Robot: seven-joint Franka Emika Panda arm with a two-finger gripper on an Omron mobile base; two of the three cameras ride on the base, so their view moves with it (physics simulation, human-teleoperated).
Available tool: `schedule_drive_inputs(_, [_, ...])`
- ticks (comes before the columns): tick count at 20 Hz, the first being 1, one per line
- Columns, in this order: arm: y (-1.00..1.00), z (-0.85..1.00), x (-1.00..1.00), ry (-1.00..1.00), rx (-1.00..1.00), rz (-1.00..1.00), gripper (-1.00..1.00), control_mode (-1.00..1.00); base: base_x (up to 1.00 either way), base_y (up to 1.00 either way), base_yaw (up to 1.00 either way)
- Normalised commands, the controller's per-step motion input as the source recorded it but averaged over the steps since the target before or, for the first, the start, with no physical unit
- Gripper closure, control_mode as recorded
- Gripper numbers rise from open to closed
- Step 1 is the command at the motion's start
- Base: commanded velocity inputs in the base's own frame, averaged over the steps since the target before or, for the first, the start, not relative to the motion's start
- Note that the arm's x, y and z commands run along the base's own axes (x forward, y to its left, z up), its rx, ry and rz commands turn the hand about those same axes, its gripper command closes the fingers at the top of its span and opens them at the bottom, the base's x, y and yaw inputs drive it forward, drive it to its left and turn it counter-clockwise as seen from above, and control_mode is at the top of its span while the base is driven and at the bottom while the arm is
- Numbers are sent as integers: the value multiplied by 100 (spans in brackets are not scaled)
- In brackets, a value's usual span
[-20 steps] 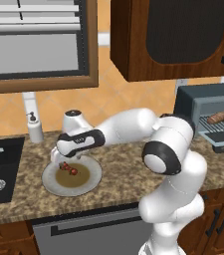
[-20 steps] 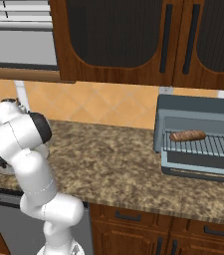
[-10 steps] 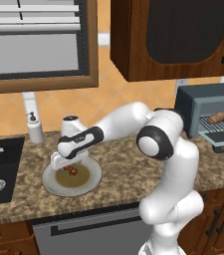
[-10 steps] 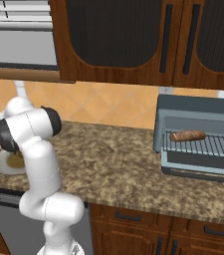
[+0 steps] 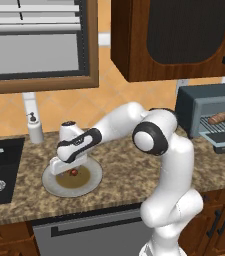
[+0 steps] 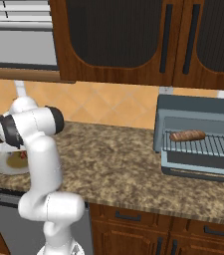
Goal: Pick up the kebab skewer and baguette bread, and place them inside the toaster oven. Close the toaster oven door and start by setting the timer.
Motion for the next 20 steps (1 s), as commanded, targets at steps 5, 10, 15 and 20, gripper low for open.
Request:
schedule_drive_inputs(5, [3,-20,0,1,0,0,100,-100,0,0,0])
schedule_drive_inputs(10, [0,-27,2,0,0,0,100,-100,0,0,0])
schedule_drive_inputs(15, [0,-8,-3,2,0,0,100,-100,0,0,0])
schedule_drive_inputs(20, [-32,22,-6,-3,5,-1,100,-100,0,0,0])
